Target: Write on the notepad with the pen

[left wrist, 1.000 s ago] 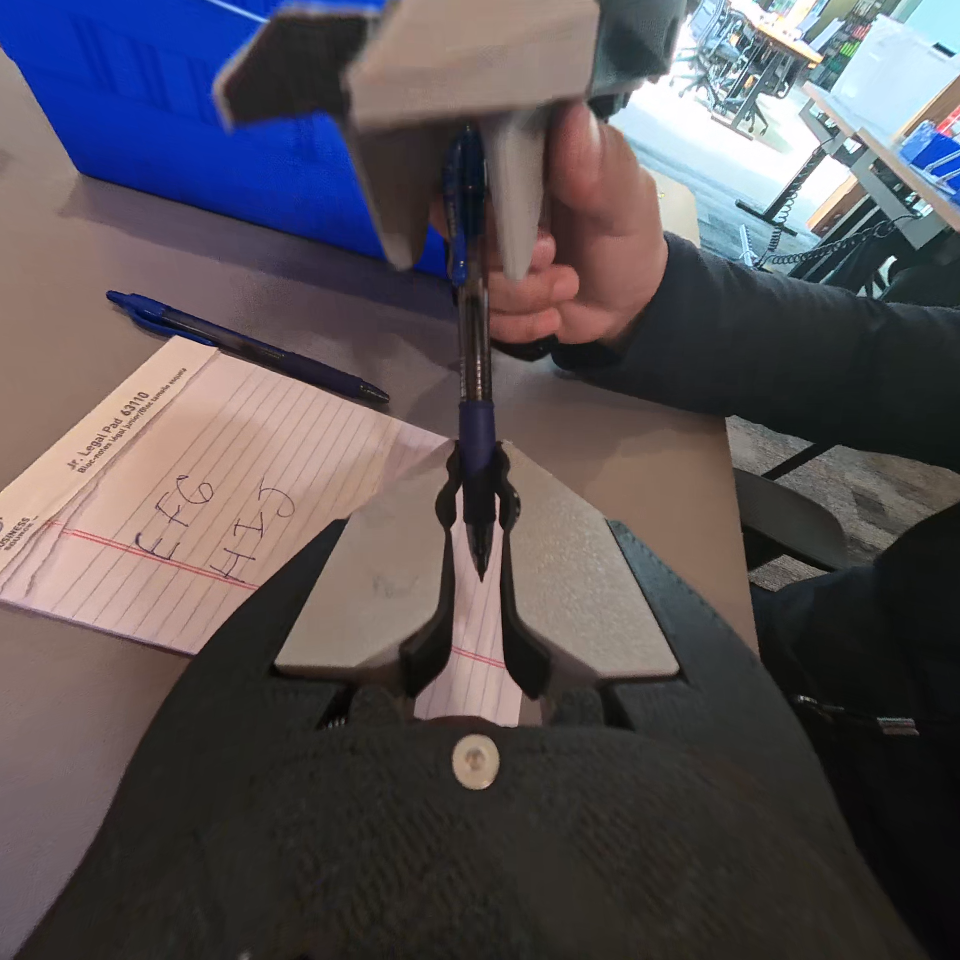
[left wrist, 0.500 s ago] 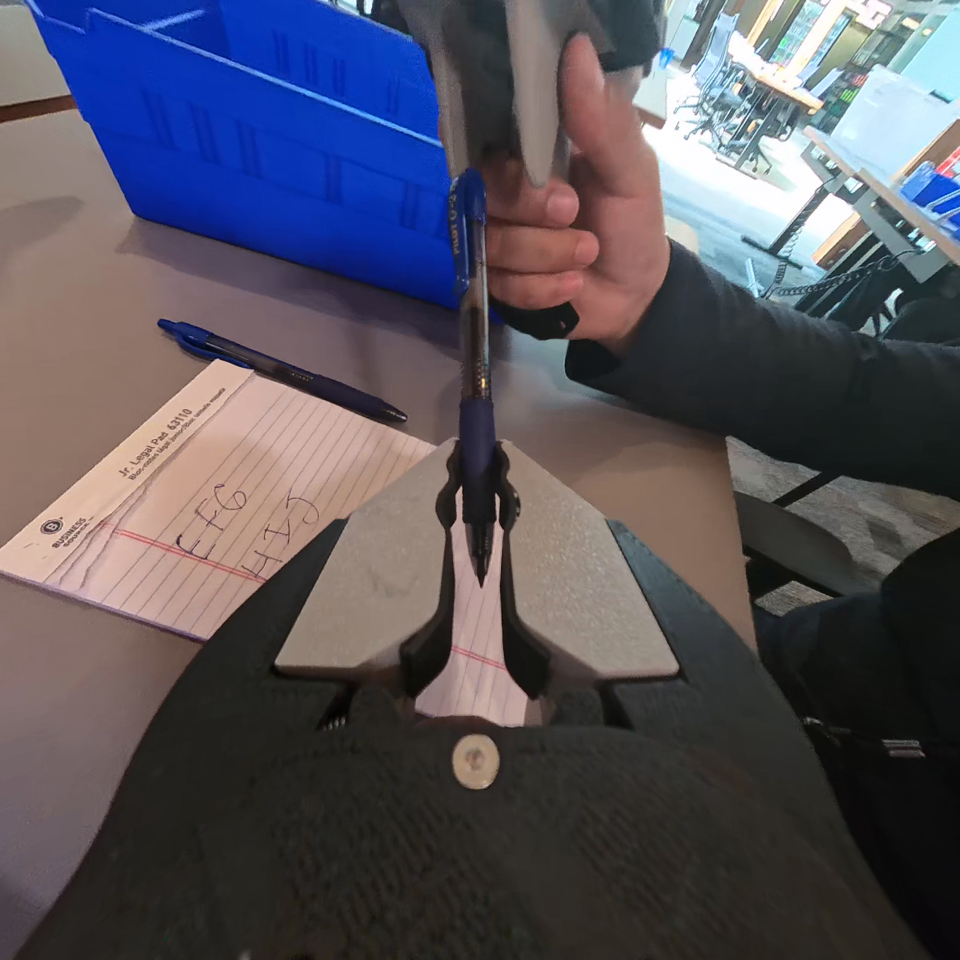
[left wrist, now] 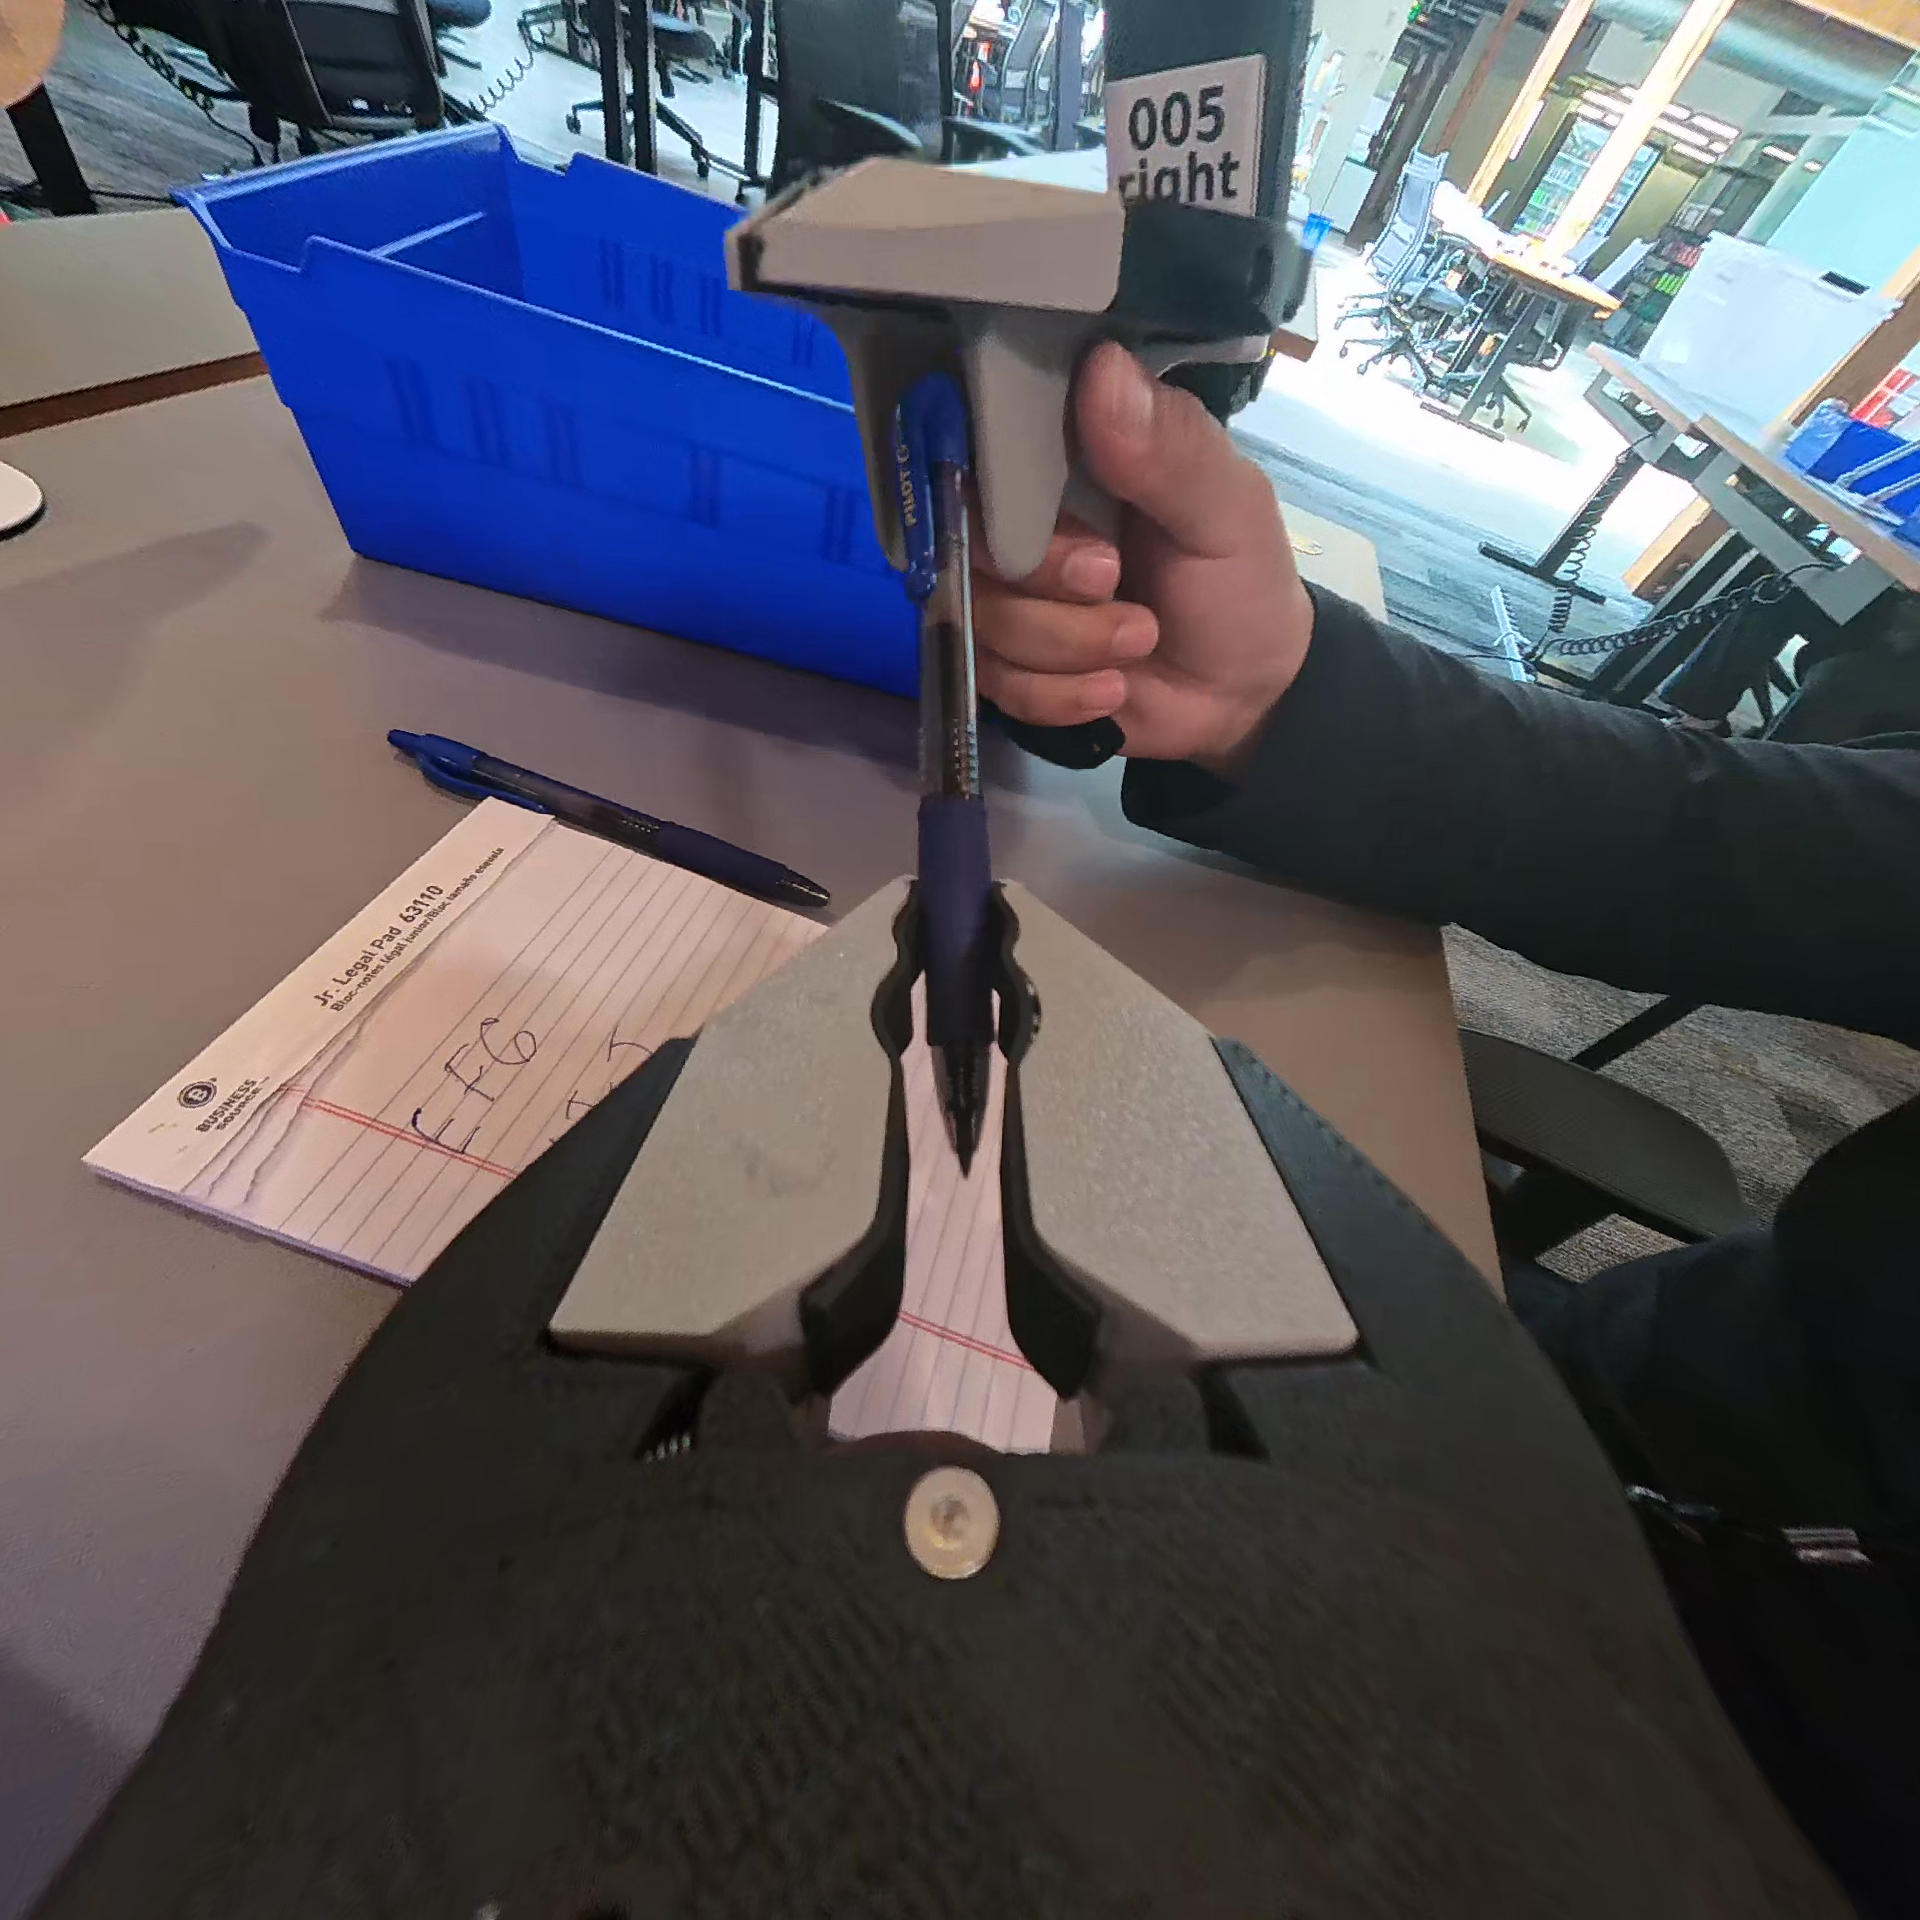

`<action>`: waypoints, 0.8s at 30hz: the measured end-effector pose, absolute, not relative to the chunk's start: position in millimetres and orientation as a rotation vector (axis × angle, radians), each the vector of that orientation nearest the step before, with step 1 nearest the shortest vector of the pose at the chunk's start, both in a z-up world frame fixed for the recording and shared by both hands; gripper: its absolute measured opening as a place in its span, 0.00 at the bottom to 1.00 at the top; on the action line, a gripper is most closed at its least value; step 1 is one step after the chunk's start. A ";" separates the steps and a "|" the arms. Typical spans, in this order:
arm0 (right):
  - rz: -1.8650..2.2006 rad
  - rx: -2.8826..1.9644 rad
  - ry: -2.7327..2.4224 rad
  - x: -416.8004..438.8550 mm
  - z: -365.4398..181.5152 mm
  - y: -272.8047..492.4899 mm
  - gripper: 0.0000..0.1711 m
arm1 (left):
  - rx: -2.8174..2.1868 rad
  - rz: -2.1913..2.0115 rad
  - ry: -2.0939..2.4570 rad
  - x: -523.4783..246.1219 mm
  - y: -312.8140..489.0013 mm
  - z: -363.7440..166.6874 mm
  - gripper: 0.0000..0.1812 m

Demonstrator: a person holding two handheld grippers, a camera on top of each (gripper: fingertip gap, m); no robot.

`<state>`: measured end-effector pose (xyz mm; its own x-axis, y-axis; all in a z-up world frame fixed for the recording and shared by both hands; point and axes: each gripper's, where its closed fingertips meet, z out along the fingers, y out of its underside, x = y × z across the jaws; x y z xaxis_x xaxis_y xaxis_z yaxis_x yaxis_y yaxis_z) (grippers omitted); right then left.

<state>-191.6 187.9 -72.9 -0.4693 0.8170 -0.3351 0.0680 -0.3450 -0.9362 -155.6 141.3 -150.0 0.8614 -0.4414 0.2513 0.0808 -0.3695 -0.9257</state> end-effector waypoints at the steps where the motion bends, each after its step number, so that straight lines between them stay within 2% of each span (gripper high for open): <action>1: 1.881 -1.182 -1.378 -191.9 -74.9 184.7 0.00 | -1.874 -0.560 0.270 -155.3 141.5 -149.8 0.05; 6: 2.165 -1.153 -1.401 -185.4 -68.6 165.2 0.00 | -1.860 -0.556 0.300 -150.1 139.9 -146.9 0.05; 10: 2.218 -1.075 -1.338 -177.2 -53.4 170.0 0.00 | -1.852 -0.539 0.311 -150.1 139.2 -144.8 0.05; 15: 1.962 -1.069 -1.321 -176.7 -48.2 185.0 0.00 | -1.785 -0.517 0.300 -154.9 136.9 -129.5 0.05; 16: 1.968 -1.060 -1.323 -175.2 -46.0 184.3 0.02 | -1.773 -0.509 0.294 -156.7 136.4 -126.5 0.05; 19: 2.069 -1.088 -1.332 -175.9 -47.0 179.7 0.16 | -1.741 -0.503 0.268 -162.2 135.6 -119.5 0.05; 20: 2.093 -1.106 -1.337 -177.7 -50.0 178.4 0.18 | -1.732 -0.505 0.260 -163.5 135.5 -117.8 0.05; 24: 2.115 -1.129 -1.420 -183.0 -64.9 166.0 0.11 | -1.730 -0.510 0.251 -163.9 135.9 -117.2 0.05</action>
<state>-183.0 166.0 -64.9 -0.6195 0.6641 -0.4186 0.1358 -0.4345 -0.8904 -163.9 135.9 -117.2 0.8783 -0.4349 0.1986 0.1081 -0.2240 -0.9686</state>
